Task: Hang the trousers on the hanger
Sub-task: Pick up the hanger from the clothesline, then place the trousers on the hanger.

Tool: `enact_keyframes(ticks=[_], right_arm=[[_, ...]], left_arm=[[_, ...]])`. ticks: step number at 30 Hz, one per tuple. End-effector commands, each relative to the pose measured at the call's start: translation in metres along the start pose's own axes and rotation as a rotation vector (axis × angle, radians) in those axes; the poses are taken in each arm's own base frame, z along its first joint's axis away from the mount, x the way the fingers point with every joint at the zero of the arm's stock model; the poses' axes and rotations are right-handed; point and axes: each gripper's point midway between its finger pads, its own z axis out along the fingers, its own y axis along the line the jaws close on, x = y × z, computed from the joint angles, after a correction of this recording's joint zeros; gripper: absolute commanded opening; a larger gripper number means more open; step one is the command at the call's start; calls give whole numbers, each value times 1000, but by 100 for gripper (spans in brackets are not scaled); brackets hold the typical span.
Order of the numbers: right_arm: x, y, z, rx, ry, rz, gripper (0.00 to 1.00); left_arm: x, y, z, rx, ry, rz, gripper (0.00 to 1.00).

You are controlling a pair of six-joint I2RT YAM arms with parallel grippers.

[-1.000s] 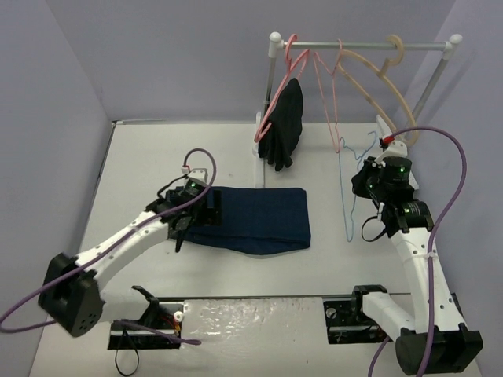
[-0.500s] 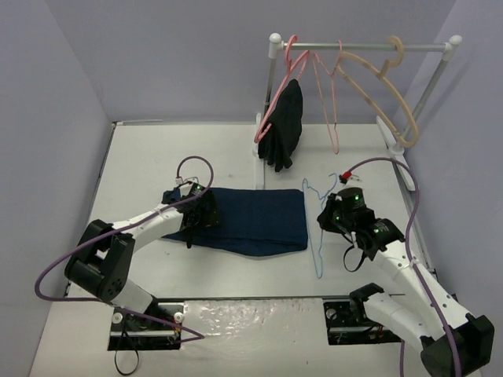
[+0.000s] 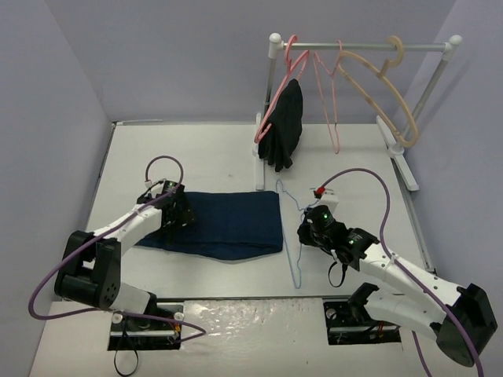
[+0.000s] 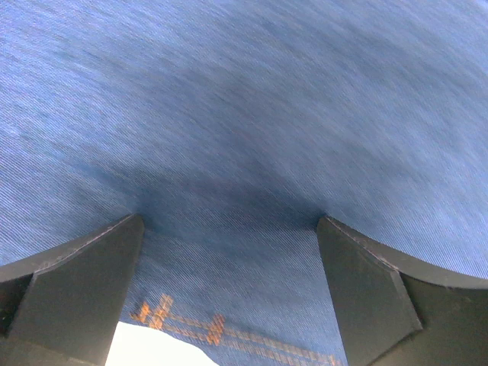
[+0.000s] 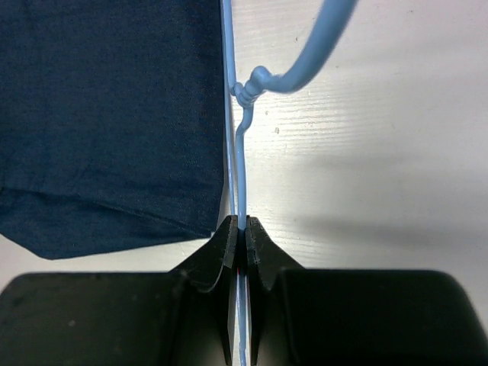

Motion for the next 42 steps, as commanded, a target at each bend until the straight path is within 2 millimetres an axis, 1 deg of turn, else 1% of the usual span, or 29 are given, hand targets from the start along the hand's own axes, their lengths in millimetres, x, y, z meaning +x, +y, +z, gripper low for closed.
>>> enact_keyframes(ticks=[1, 3, 6, 9, 11, 13, 16, 18, 20, 25, 27, 30, 34, 37, 41, 42], right_arm=[[-22, 4, 3, 6, -113, 60, 0], [-25, 2, -1, 8, -133, 63, 0], [-29, -5, -3, 37, -160, 72, 0], [-29, -11, -3, 73, -163, 63, 0], [-29, -13, -2, 83, -165, 60, 0], [-28, -15, -1, 93, -163, 63, 0], [-23, -20, 1, 110, -157, 66, 0], [-21, -21, 1, 107, -156, 70, 0], [-19, -22, 1, 106, -156, 73, 0], [-16, -24, 0, 97, -153, 76, 0], [-13, -24, 0, 95, -145, 77, 0], [-12, -24, 0, 89, -146, 83, 0], [-13, -25, -2, 83, -155, 90, 0], [-11, -26, -2, 84, -152, 90, 0], [-9, -25, -1, 82, -144, 86, 0], [-9, -24, -1, 78, -143, 82, 0]], left_arm=[[-16, -85, -64, 272, -135, 160, 97], [-16, -117, -86, 345, -162, 203, 96], [-2, -164, -114, 435, -178, 260, 93], [8, -204, -130, 510, -199, 289, 92], [19, -227, -127, 529, -190, 317, 89], [34, -252, -129, 559, -190, 358, 85], [45, -281, -127, 571, -198, 396, 84], [58, -291, -113, 559, -176, 417, 84], [67, -301, -106, 564, -162, 429, 84], [84, -322, -104, 590, -157, 473, 83], [89, -325, -103, 589, -156, 486, 81], [97, -327, -95, 569, -144, 488, 78], [104, -320, -78, 511, -120, 490, 74], [112, -313, -65, 467, -95, 498, 69], [121, -306, -53, 429, -69, 499, 60], [124, -304, -49, 419, -62, 501, 54]])
